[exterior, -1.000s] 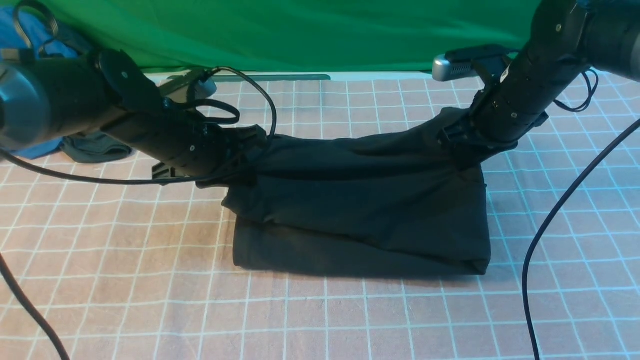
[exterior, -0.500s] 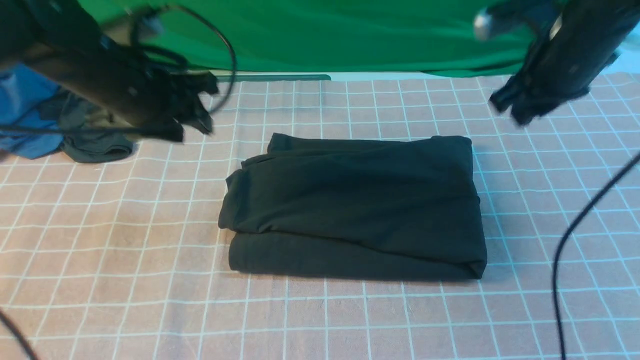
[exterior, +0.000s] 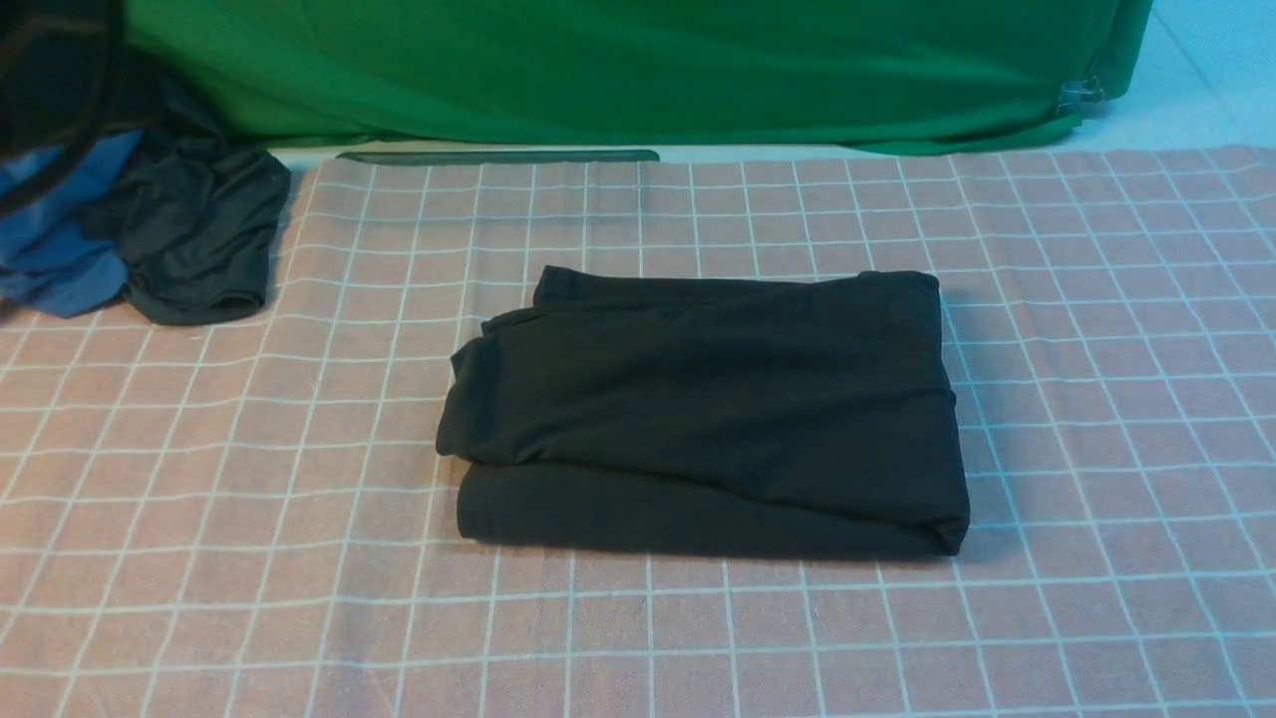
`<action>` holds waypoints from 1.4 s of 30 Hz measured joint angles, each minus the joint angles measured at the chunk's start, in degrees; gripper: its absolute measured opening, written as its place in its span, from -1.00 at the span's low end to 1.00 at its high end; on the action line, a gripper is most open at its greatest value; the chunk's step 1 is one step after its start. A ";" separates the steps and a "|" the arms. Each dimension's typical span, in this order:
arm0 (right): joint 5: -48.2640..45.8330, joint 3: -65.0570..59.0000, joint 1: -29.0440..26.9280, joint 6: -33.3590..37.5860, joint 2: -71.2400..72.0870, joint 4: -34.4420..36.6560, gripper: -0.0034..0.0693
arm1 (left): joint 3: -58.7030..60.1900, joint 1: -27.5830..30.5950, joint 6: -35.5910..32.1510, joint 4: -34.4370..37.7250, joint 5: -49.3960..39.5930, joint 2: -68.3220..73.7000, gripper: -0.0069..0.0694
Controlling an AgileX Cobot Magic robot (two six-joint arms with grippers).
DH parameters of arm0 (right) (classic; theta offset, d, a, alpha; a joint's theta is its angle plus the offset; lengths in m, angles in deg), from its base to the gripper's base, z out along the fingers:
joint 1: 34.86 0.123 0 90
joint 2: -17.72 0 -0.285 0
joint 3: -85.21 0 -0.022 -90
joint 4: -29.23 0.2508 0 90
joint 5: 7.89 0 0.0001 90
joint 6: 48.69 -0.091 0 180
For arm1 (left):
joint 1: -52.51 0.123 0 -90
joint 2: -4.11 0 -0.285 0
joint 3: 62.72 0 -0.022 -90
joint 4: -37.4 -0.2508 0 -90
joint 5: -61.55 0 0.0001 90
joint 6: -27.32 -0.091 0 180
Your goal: Fold a long-sleeved shirt over a pink coffee tablecloth.
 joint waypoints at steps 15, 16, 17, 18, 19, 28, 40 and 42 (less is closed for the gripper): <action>29.59 -36.66 0.00 -0.84 37.75 -0.05 -0.80 | 25.39 0.00 2.80 3.35 13.09 -27.22 -0.78; 31.50 -38.58 0.00 -0.95 40.12 -0.05 -0.80 | 27.00 0.00 2.86 3.51 13.54 -28.06 -0.78; 32.41 -39.97 0.00 -1.09 41.52 -0.05 -0.80 | 27.98 0.00 2.86 3.86 13.89 -28.43 -0.78; 33.73 -41.52 0.00 -1.22 43.01 -0.05 -0.80 | 29.03 0.00 2.86 4.40 14.20 -28.54 -0.78; 34.82 -42.77 0.00 -1.22 44.23 -0.05 -0.80 | 29.85 0.00 2.91 5.24 14.56 -28.57 -0.78; 36.66 -44.79 0.00 -1.53 45.67 -0.05 -0.80 | 30.96 0.00 0.68 9.26 17.30 -27.20 -0.78; 33.98 -44.79 0.00 -1.57 45.67 -0.05 -0.74 | 30.96 0.00 -3.36 9.02 14.30 -27.20 -0.78; 33.81 -44.79 0.00 -1.59 45.67 -0.05 -0.72 | 30.96 0.00 -3.56 9.01 16.03 -27.20 -0.78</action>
